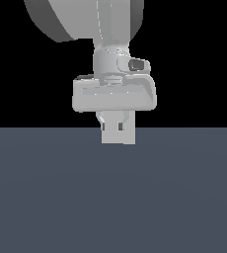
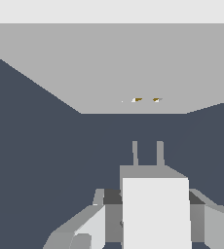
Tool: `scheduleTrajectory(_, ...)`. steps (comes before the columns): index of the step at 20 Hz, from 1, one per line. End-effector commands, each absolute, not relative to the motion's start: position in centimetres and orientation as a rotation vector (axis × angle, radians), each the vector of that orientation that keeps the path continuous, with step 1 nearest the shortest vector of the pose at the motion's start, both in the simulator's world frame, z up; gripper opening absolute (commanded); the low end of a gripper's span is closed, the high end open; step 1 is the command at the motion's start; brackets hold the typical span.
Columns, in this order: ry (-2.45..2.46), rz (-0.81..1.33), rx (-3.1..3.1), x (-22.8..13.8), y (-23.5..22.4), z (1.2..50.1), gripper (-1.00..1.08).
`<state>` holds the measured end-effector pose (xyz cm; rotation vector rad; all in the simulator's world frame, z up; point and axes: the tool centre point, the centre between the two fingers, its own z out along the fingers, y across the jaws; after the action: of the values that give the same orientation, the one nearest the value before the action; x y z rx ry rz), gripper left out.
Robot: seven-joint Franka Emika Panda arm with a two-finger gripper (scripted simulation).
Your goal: Plug the charger into the wall socket.
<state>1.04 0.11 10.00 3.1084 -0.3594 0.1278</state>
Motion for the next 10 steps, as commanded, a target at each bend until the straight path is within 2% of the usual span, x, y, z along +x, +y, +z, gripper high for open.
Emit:
scheduleTrajectory(1,-0.36,0.128,3.109,1.7,-0.1,10.0,-1.0)
scheduleTrajectory(10,-0.36,0.128,3.109,4.5,-0.7,10.0,-1.0)
